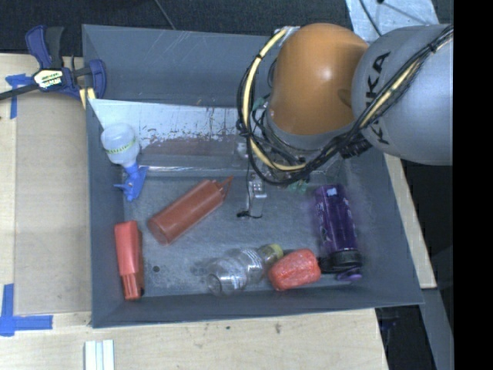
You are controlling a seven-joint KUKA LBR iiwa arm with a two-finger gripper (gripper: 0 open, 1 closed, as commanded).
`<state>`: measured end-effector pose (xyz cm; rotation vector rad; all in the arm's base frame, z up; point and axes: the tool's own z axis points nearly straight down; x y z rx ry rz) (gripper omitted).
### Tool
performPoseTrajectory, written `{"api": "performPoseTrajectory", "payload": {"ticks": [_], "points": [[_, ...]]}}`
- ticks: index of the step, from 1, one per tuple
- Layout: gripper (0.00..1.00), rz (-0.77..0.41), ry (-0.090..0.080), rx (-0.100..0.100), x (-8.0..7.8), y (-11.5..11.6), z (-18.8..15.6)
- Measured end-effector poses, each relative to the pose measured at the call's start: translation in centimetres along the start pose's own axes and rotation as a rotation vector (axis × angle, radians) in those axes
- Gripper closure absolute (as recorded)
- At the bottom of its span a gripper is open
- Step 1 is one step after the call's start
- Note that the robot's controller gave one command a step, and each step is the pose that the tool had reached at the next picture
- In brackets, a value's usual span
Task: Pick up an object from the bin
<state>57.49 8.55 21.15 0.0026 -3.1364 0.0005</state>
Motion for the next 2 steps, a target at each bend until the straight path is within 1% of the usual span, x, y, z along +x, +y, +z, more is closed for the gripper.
{"api": "performPoseTrajectory", "payload": {"ticks": [1,2], "points": [[0.0,0.002,-0.008,-0.001,-0.1,0.0,-0.5],[0.0,-0.067,-0.015,-0.001,-1.0,1.5,3.3]]}}
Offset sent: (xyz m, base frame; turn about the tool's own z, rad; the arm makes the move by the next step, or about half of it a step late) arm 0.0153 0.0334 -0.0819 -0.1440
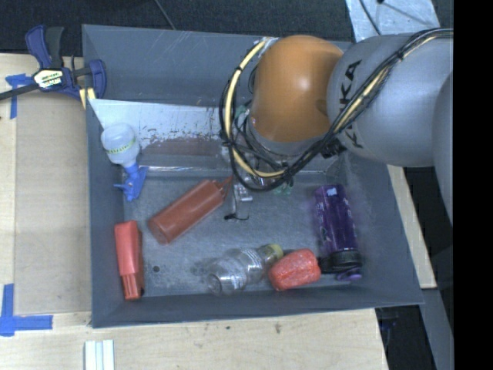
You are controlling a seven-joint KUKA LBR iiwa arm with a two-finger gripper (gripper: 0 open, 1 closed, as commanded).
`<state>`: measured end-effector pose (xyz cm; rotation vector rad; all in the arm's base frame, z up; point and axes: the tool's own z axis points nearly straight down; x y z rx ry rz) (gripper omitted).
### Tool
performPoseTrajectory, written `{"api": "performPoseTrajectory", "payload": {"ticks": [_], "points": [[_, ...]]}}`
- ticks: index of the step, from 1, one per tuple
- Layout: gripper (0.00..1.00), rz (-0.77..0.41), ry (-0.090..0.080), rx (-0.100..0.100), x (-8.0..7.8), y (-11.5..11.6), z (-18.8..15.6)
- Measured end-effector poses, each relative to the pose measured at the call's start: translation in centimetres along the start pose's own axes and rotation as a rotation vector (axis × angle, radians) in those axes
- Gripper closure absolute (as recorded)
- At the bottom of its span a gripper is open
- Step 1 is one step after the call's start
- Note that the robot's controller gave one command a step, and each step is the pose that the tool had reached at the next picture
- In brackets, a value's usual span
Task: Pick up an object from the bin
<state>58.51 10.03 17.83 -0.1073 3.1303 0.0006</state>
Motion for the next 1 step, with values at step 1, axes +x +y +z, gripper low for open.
{"api": "performPoseTrajectory", "payload": {"ticks": [1], "points": [[0.0,-0.016,0.005,-0.001,-0.41,3.22,5.33]]}}
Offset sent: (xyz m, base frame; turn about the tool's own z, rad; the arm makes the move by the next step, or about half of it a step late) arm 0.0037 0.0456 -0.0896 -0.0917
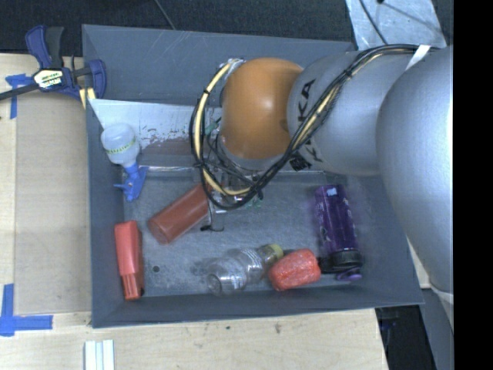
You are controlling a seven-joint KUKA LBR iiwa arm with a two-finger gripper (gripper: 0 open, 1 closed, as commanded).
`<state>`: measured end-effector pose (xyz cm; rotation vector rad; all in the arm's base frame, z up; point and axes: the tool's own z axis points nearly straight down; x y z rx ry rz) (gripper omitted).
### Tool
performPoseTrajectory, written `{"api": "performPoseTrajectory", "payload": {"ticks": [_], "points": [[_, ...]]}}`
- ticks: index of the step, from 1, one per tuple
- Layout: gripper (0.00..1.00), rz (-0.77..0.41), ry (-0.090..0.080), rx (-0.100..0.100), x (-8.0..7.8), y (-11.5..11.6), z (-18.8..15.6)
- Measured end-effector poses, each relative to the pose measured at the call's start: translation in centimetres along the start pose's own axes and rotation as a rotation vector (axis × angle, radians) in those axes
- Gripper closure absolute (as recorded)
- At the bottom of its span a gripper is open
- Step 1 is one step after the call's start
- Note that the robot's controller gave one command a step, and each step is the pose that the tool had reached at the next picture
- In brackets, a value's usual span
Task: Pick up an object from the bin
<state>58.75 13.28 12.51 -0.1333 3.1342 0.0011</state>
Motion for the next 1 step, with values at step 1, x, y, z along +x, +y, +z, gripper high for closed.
{"api": "performPoseTrajectory", "payload": {"ticks": [1], "points": [[0.0,-0.076,0.004,0.0,-0.26,1.25,3.74]]}}
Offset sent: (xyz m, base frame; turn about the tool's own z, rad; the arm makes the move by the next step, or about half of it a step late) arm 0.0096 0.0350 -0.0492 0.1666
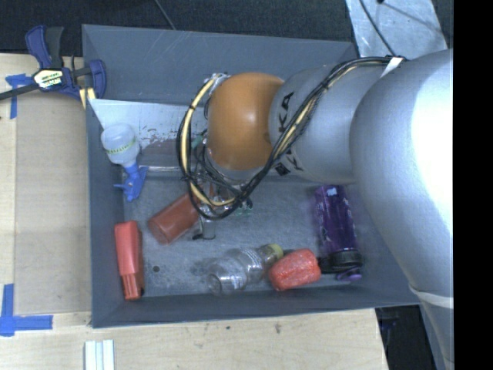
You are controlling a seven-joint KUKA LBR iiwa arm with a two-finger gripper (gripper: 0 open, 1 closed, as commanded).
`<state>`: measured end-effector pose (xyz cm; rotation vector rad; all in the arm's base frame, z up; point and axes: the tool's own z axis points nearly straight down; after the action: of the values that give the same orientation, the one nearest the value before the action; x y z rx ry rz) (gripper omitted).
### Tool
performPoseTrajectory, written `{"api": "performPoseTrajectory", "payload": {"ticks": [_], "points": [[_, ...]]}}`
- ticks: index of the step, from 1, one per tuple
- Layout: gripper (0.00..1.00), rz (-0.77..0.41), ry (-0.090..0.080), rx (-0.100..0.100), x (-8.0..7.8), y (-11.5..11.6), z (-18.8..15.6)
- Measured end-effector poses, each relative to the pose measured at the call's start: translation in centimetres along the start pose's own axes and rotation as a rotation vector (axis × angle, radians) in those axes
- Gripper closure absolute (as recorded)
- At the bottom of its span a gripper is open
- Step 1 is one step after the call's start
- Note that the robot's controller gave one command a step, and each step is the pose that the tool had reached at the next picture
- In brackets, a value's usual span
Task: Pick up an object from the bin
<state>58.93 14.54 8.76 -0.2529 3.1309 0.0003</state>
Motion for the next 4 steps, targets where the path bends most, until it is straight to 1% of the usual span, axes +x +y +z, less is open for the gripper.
{"api": "performPoseTrajectory", "payload": {"ticks": [1,2,3,4], "points": [[0.0,0.185,-0.004,-0.001,-0.8,1.2,0.6],[0.0,0.227,-0.004,-0.001,-0.9,1.5,0.8],[1.0,0.131,-0.006,-0.001,-2.1,-0.7,1.7],[1.0,0.131,-0.006,-0.001,-2.1,-0.7,1.7]]}}
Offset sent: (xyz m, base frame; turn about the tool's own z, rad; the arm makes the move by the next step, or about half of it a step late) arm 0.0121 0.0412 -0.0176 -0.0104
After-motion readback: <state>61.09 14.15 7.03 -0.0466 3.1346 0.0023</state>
